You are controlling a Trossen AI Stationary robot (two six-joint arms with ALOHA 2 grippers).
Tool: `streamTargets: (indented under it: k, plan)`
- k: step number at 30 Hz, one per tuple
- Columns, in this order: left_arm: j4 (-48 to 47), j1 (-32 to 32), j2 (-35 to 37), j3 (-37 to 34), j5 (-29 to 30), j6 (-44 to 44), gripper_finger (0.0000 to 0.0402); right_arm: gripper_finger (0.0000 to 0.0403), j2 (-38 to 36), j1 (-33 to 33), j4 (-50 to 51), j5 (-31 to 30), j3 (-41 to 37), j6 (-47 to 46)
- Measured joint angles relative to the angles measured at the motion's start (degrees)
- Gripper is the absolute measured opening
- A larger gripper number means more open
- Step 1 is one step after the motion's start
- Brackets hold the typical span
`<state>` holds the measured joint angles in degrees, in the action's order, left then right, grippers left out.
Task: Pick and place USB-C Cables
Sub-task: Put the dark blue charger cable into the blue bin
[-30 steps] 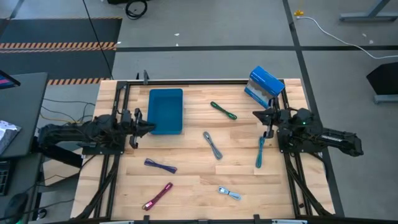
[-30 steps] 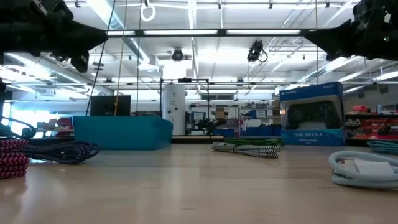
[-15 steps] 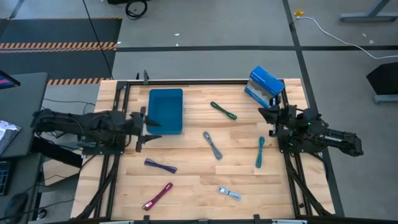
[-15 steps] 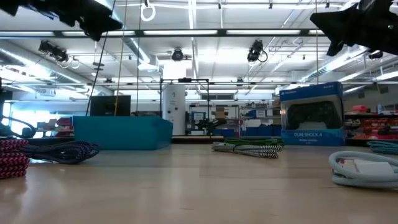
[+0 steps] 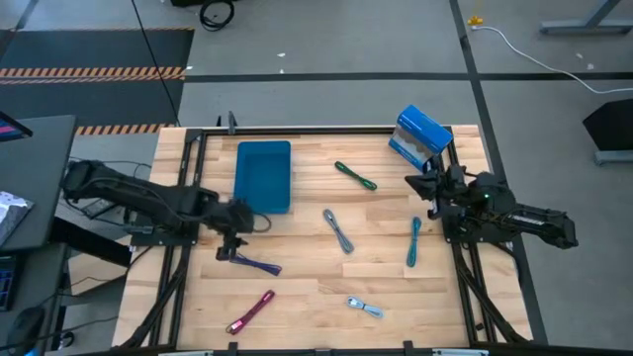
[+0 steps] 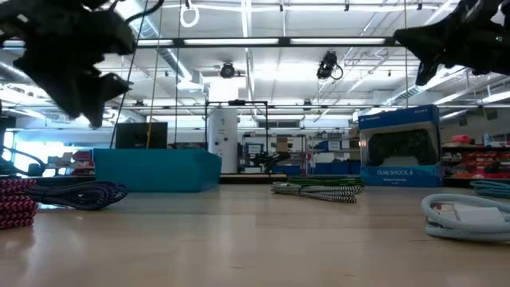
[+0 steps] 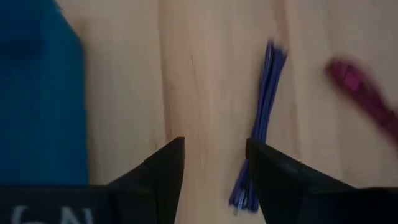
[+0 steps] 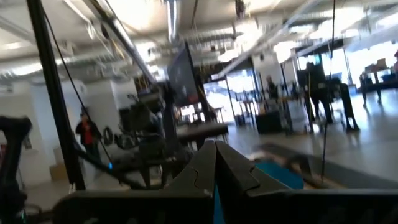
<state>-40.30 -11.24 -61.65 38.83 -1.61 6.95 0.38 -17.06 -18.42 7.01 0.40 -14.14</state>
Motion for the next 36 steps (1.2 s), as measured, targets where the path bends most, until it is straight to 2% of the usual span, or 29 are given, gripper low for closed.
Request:
streamTargets:
  k: [4,13,18,21,36]
  plan:
    - [0.10,-1.34,-4.91,0.00,0.46,-0.34,0.0174,0.0013,0.03,0.00,2.88,0.10,-0.01,-0.54]
    - [1.36,-5.07,-11.32,0.00,-2.03,2.30,0.0205,0.0013,0.02,0.04,2.72,0.30,0.00,-0.88]
    - [3.58,-7.79,-12.39,0.00,-3.17,4.72,0.0212,0.0013,0.02,0.04,2.73,0.32,0.00,-0.86]
    - [3.74,-8.93,-12.37,0.00,-1.78,5.22,0.0213,0.0013,0.02,0.04,2.72,0.32,-0.01,-0.84]
    - [3.74,-9.63,-12.37,0.00,-0.76,6.99,0.0213,0.0013,0.02,0.04,2.72,0.37,-0.01,-1.17]
